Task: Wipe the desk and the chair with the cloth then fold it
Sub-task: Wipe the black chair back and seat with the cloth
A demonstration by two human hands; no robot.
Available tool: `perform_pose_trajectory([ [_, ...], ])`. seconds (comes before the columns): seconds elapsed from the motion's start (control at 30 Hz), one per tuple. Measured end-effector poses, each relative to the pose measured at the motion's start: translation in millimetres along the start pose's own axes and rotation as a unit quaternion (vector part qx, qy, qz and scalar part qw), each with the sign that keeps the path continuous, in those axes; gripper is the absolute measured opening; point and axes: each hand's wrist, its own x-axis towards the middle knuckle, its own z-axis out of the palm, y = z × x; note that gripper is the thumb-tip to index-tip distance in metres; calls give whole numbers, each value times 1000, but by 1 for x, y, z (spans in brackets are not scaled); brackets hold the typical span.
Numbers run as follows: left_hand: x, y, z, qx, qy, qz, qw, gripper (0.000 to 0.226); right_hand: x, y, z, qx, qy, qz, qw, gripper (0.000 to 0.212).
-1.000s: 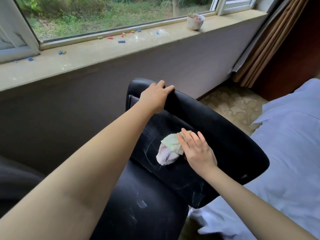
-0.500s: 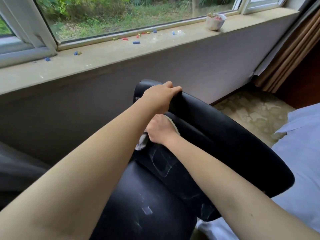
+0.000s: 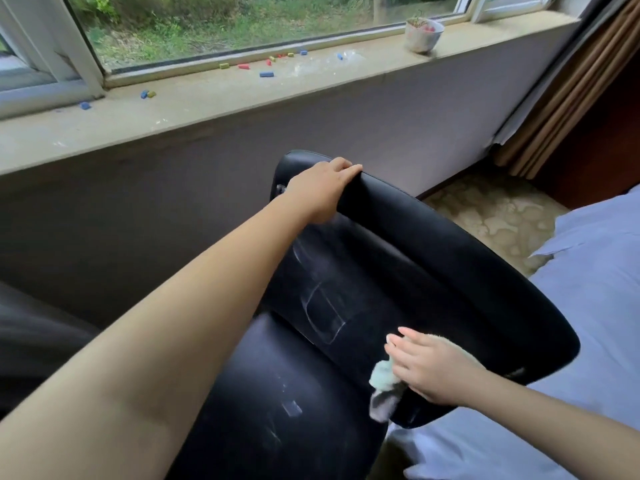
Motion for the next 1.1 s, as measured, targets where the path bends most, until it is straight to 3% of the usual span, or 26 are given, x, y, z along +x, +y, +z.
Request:
perform_pose_trajectory([
  [0.13,-2,-27,-4,77,9,-2,997,85,-5,0,5,-6,-2,-13,1000,30],
  [0.23,0,-48,-5,0,-21,-92,996,89,27,24,-1,-26,66,20,997,22],
  [0.4,4,-57,-1,-61,-10,-68,996,82,137,78,-32,-52,166,76,982,41],
  [0.6,9,-62,2,-66,24,-57,996,76,254,90,-49,-35,177,102,978,20],
  [0.7,9,-62,8,-73,39,-56,995,76,251,80,-39,-4,167,119,979,43],
  [0.77,10,-62,9,-80,38,-60,994,75,231,73,-31,-9,172,96,980,36],
  [0.87,11,-58,9,-76,38,-71,994,75,184,63,-18,-12,109,22,994,18],
  [1.1,11,-59,13,-85,53,-65,993,73,63,-2,11,64,-105,-95,988,14],
])
